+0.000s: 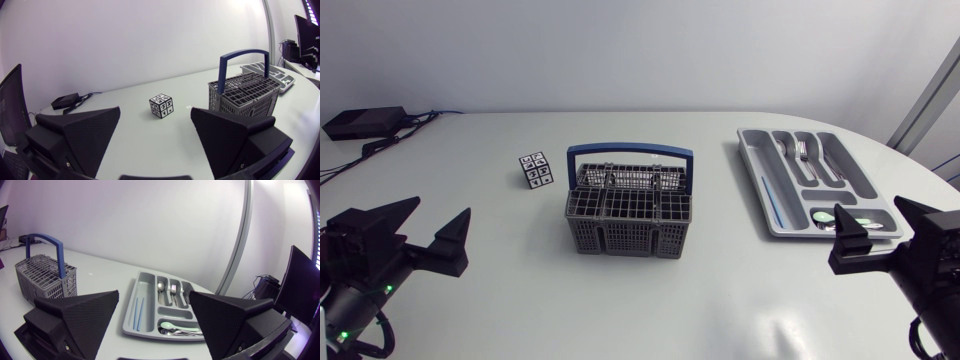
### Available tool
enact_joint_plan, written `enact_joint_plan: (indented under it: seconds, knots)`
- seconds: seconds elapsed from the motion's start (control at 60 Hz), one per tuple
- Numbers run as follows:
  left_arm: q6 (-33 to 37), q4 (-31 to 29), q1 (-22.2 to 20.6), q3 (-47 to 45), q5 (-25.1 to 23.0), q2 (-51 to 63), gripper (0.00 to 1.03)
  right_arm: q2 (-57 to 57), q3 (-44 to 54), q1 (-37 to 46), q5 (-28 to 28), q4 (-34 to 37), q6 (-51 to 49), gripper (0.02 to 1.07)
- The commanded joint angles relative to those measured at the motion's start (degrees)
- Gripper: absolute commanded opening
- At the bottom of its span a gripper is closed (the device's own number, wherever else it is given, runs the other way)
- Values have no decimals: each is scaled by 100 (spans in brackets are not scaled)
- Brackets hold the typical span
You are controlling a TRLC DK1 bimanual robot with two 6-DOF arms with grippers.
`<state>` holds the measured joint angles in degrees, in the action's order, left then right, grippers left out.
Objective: Transfer all utensils from the basket to the drawer tray.
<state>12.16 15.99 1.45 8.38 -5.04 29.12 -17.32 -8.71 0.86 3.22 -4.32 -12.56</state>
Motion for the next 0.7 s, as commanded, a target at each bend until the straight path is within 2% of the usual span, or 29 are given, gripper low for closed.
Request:
enact_joint_plan:
  seconds: [0.0,0.5,0.683]
  knots:
    - [-124,53,46,-221,28,-202,99,254,239,-41,-36,81,314,103]
    - [-722,-852,-59,-559,289,-1686,99,1732,871,-86,-322,432,1256,103]
    - [-937,-1177,-96,-681,382,-2220,99,1732,871,-86,-322,432,1256,103]
